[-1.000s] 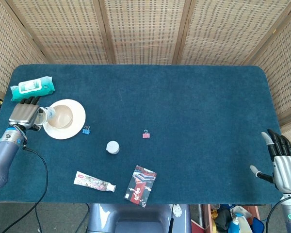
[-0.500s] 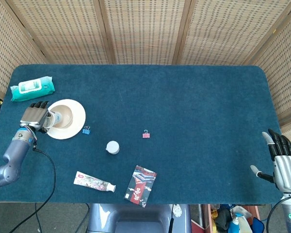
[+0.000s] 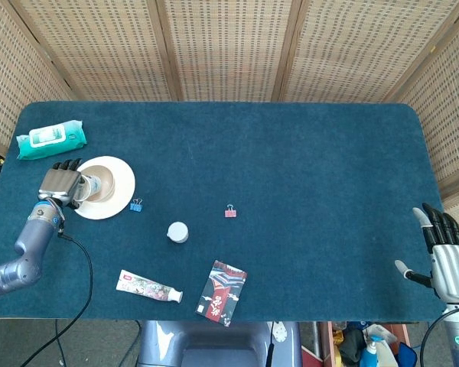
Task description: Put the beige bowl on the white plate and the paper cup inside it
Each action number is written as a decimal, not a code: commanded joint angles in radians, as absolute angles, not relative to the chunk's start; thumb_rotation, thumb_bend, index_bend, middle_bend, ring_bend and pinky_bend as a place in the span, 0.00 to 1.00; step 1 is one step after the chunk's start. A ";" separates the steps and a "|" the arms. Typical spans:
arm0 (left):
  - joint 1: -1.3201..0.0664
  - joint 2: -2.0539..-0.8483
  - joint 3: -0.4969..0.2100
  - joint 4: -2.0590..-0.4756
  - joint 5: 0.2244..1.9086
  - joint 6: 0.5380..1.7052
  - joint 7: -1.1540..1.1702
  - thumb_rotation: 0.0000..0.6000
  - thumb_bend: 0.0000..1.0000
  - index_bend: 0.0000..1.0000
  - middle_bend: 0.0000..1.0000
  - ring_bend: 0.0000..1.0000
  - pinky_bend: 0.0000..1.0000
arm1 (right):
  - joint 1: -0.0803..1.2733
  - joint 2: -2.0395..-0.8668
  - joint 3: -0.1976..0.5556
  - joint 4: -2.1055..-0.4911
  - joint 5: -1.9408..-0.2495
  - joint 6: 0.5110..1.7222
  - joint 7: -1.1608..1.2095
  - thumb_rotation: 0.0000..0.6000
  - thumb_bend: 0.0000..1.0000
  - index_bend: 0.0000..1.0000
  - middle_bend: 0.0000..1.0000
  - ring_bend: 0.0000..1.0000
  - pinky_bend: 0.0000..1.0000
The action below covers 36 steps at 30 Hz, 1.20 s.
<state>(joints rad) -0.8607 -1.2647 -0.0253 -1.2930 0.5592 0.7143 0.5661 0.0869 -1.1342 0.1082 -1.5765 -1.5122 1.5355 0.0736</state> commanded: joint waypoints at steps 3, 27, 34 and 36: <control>-0.859 -1.275 -0.023 -1.284 0.555 0.725 0.559 1.00 0.39 0.57 0.01 0.00 0.07 | 0.086 -1.136 0.106 -1.576 -1.517 1.539 0.073 1.00 0.15 0.00 0.00 0.00 0.00; -0.838 -1.322 -0.031 -1.235 0.589 0.758 0.523 1.00 0.25 0.38 0.00 0.00 0.06 | 0.085 -1.135 0.105 -1.575 -1.518 1.539 0.075 1.00 0.15 0.00 0.00 0.00 0.00; -0.827 -1.296 -0.054 -1.265 0.635 0.782 0.486 1.00 0.25 0.37 0.00 0.00 0.06 | 0.085 -1.134 0.106 -1.576 -1.515 1.540 0.076 1.00 0.15 0.00 0.00 0.00 0.00; -0.823 -1.276 -0.067 -1.287 0.647 0.797 0.473 1.00 0.25 0.36 0.00 0.00 0.06 | 0.084 -1.134 0.107 -1.575 -1.514 1.541 0.079 1.00 0.15 0.00 0.00 0.00 0.00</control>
